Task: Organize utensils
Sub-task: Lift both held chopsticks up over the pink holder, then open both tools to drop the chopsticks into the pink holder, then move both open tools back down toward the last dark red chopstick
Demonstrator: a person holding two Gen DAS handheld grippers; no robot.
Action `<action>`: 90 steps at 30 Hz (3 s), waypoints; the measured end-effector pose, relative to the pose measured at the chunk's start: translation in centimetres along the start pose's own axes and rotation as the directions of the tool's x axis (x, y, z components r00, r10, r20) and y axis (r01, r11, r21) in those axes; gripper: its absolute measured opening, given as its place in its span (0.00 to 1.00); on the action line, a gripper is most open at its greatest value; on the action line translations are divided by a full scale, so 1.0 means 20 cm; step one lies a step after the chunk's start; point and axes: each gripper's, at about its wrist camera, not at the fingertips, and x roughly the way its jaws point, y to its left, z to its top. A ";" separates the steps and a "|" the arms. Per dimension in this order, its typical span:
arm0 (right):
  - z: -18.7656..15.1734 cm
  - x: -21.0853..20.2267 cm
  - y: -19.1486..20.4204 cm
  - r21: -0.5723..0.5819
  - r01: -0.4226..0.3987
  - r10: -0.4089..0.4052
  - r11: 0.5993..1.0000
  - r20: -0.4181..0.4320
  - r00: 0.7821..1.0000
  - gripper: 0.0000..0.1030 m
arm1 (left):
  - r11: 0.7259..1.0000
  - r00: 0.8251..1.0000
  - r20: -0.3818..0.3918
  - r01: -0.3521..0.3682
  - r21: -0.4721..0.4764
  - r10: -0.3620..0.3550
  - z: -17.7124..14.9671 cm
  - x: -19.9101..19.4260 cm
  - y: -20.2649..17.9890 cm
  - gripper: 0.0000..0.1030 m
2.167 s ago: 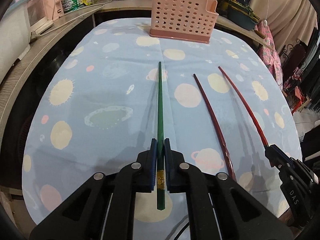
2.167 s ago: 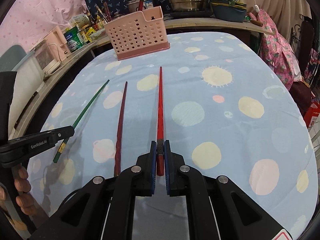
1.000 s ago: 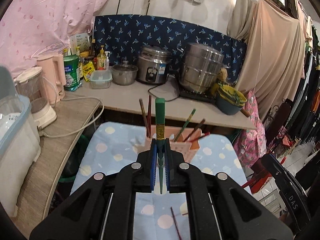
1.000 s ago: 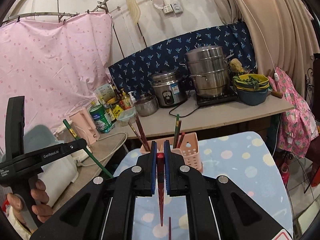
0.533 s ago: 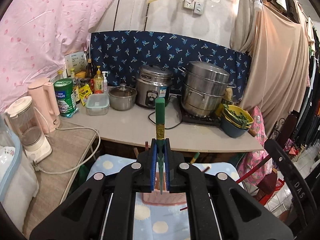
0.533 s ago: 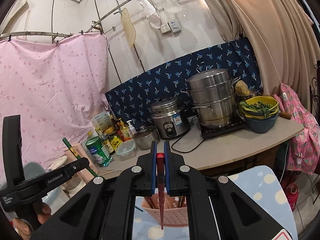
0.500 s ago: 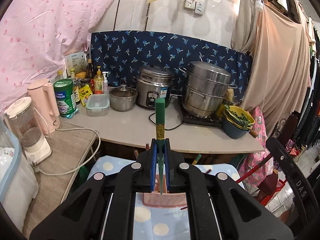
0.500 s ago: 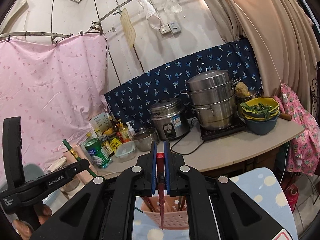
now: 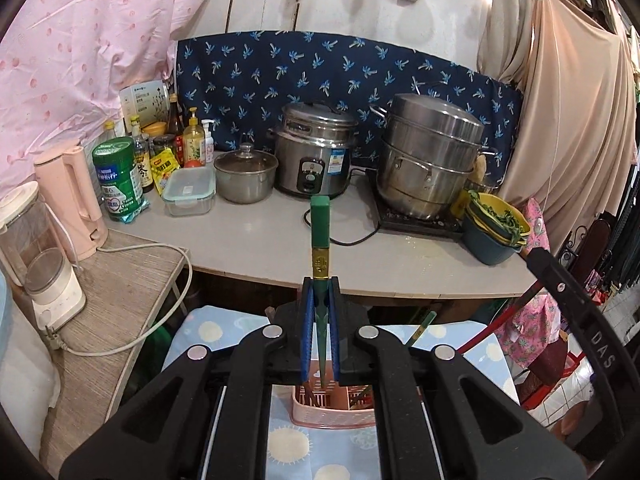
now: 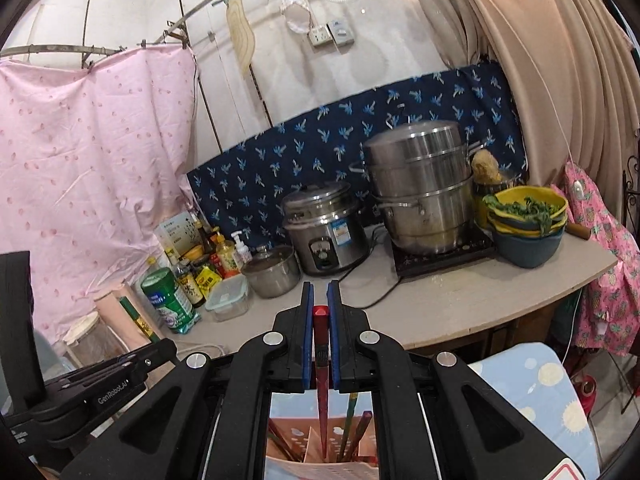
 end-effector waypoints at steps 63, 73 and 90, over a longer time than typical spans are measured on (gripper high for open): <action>-0.97 -0.60 -0.06 -0.068 0.030 -0.050 0.997 -0.311 0.949 0.26 | 0.995 0.973 -0.227 0.060 0.082 -0.040 -0.88 -0.48 -0.04 0.57; -1.37 -0.83 -0.10 -0.124 0.018 -0.070 0.992 -0.433 0.899 0.26 | 0.996 0.955 -0.295 0.035 0.081 -0.009 -1.24 -0.55 0.02 0.57; -1.77 -1.13 -0.12 -0.102 -0.009 -0.049 0.995 -0.549 0.834 0.26 | 1.000 0.891 -0.454 0.028 0.013 -0.019 -1.81 -0.75 0.11 0.57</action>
